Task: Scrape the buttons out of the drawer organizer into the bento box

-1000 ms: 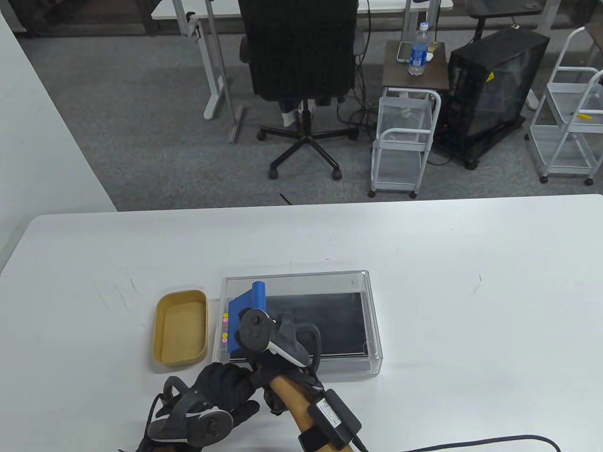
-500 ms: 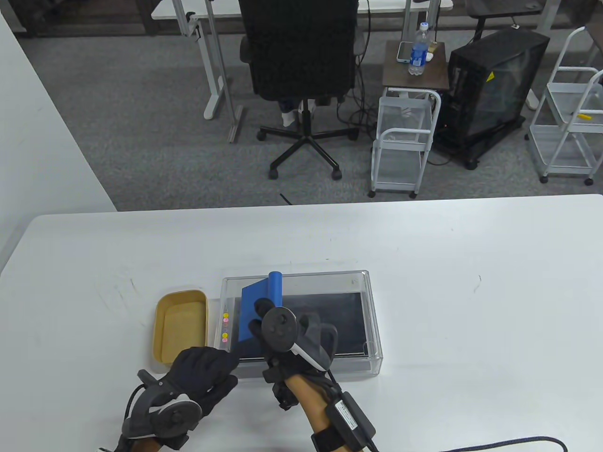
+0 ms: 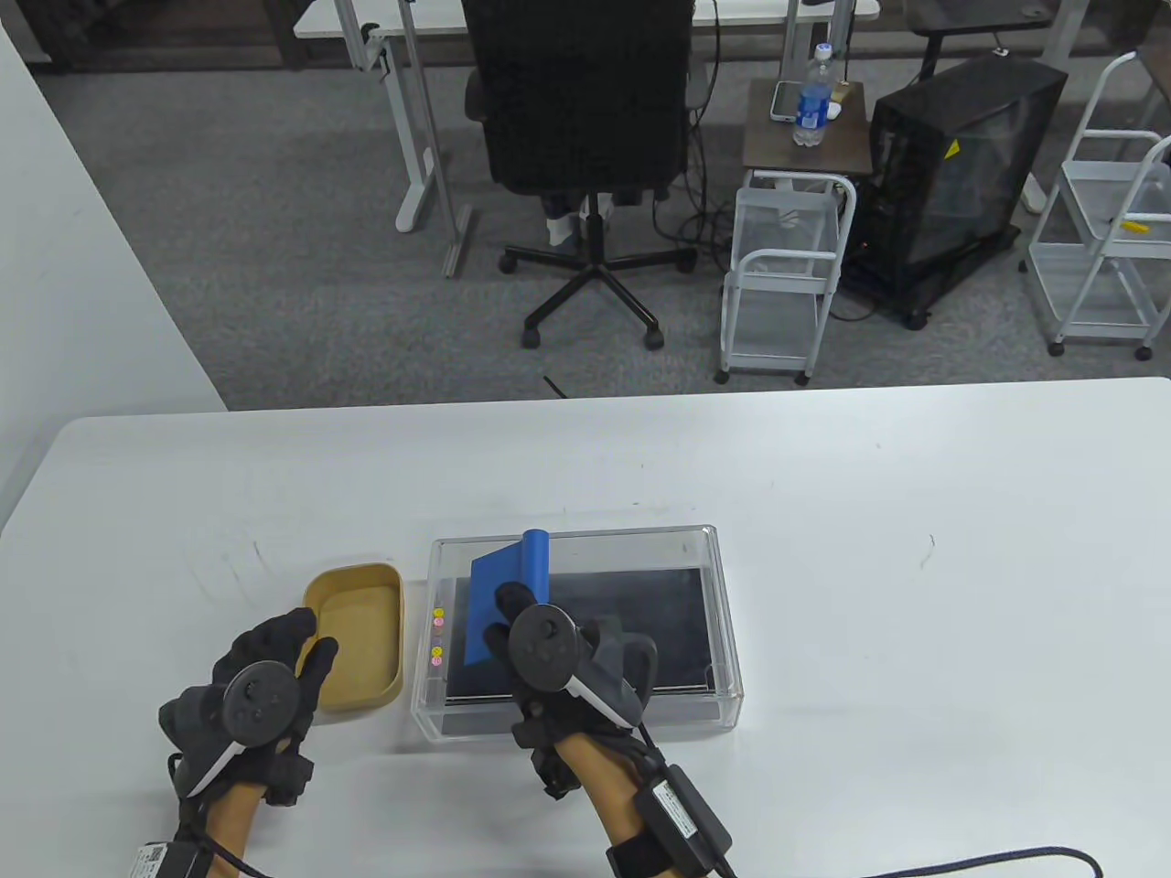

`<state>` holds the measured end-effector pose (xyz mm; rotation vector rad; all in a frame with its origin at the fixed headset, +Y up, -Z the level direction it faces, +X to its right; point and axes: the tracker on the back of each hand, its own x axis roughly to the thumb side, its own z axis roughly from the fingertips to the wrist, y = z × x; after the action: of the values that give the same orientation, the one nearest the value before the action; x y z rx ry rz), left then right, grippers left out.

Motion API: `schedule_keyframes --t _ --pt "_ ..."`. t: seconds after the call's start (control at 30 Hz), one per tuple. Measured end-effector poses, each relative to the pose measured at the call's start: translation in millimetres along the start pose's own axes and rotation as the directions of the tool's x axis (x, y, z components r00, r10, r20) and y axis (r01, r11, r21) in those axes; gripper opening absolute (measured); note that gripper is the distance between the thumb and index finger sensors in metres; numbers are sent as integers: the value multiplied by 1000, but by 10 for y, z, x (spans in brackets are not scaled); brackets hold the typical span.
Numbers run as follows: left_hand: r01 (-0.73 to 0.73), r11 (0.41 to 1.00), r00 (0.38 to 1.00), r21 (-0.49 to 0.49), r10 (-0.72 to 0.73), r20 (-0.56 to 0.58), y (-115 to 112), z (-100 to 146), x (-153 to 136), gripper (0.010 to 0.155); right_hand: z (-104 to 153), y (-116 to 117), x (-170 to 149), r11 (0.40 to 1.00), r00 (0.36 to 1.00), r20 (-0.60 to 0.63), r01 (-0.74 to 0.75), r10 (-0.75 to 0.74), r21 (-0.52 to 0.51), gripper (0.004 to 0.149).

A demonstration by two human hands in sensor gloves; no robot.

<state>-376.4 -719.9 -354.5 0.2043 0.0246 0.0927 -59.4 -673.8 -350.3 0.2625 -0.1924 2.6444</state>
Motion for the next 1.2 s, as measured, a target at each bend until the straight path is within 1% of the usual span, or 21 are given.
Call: schedule_keyframes --t 0.13,0.2,0.3,0.4,0.57,0.67,0.7,0.83,1.0,1.2 --pt "-13 986 985 -163 -16 -173 -263 -88 -217 64 -2 13 5 1000 1000 5 3 -3 -2 44" --pt "-45 975 973 -216 -6 -229 -362 -105 -298 66 1 17 9 1000 1000 6 2 -2 1 44" --pt "-84 963 965 -256 15 -260 -425 -116 -328 68 4 18 11 1000 1000 6 -2 2 1 44" --pt "-106 954 963 -282 28 -267 -463 -120 -306 64 6 21 10 1000 1000 4 -7 7 1 44" --pt "-149 945 956 -292 63 -285 -489 -129 -289 52 13 28 17 1000 1000 4 -19 19 -1 44" --pt "-171 945 952 -279 86 -293 -486 -130 -280 43 18 30 24 1000 1000 6 -22 22 -2 44" --pt "-172 944 953 -280 88 -289 -488 -134 -281 41 18 31 26 1000 1000 6 -24 24 -3 44" --pt "-177 949 959 -260 107 -263 -445 -143 -264 40 25 40 34 1000 1000 9 -26 26 -6 45" --pt "-142 972 974 -187 104 -200 -265 -135 -181 39 33 55 49 1000 1000 14 -26 26 0 46" --pt "-113 981 985 -156 89 -148 -152 -110 -88 39 45 95 85 999 999 25 -39 38 28 47"
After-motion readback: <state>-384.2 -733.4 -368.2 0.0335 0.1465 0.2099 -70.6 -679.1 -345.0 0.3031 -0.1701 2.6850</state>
